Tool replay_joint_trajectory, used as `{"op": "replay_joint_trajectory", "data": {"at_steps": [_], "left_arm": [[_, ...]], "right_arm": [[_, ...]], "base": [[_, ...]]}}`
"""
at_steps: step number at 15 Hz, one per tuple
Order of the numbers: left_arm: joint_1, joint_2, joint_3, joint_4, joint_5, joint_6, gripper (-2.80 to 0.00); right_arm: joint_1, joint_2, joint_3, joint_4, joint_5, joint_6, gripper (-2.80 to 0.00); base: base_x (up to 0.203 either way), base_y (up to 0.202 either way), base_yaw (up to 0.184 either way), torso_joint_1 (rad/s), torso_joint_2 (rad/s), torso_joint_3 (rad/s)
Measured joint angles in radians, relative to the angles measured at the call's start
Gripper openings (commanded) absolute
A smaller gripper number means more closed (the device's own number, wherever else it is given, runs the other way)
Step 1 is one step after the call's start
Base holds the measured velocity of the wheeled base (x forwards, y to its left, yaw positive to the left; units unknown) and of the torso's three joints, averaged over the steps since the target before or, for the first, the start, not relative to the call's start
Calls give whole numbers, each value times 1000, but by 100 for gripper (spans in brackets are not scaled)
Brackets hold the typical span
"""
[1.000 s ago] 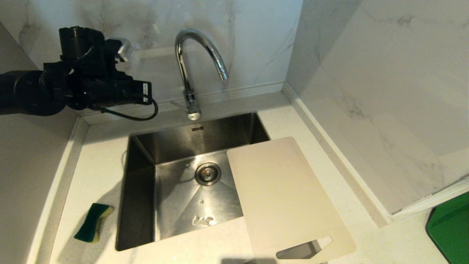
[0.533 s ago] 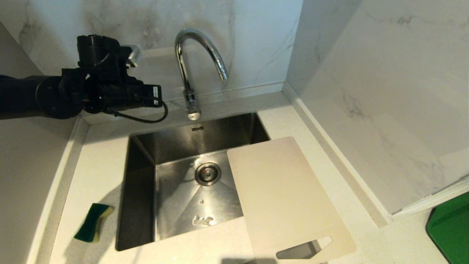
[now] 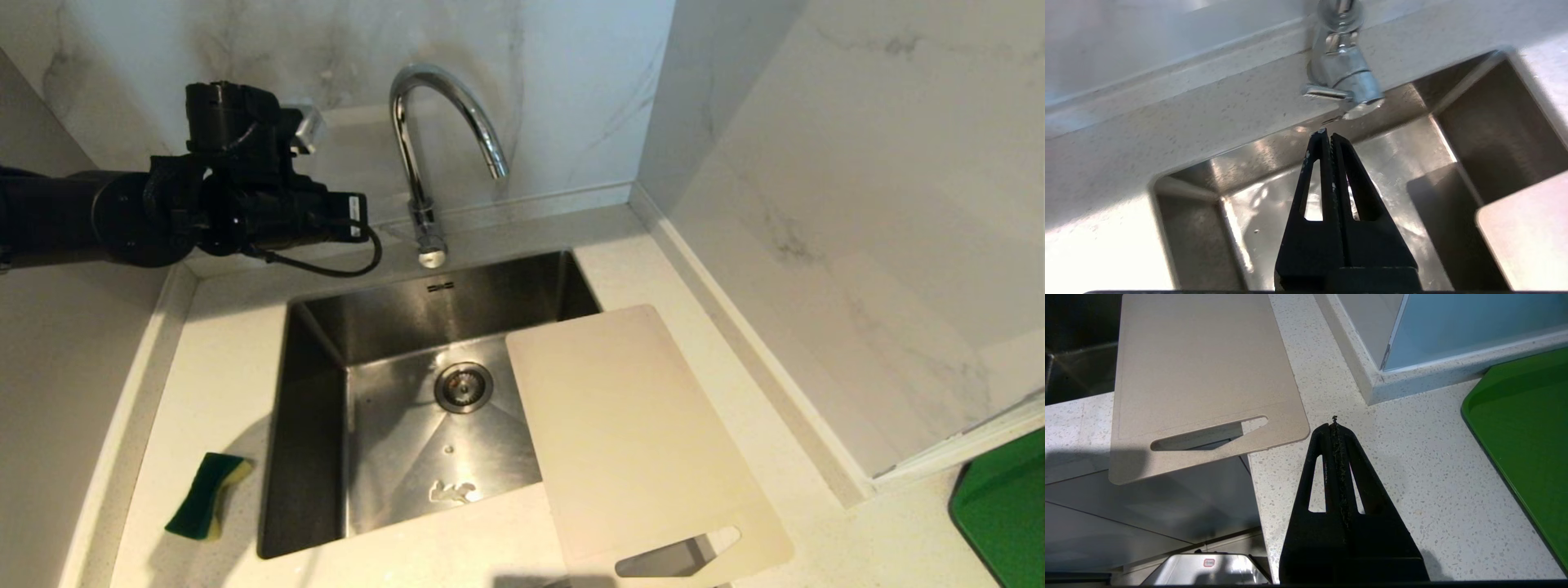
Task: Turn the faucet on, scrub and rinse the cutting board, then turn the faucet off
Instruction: Turn on the tap
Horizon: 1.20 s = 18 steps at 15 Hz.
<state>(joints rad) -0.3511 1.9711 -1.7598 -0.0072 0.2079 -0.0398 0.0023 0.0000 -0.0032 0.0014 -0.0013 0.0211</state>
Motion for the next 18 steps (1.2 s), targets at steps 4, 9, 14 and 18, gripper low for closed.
{"op": "replay_joint_trajectory", "data": {"at_steps": [4,9,14,18], "left_arm": [[-1,0,0,-2,13,0,-280],[-13,3,-13,-4,43,-1,0],[-35,15,-26,-13,44,-26,0],[-59,66,-103,-28,178,-53,0]], "right_arm": [[0,0,0,0,0,0,-280],[0,0,0,1,0,0,-280],[0,0,0,0,0,0,-280],[0,0,0,0,0,0,-280]], "base": [[0,0,0,0,0,0],[0,0,0,0,0,0],[0,0,0,0,0,0],[0,0,0,0,0,0]]}}
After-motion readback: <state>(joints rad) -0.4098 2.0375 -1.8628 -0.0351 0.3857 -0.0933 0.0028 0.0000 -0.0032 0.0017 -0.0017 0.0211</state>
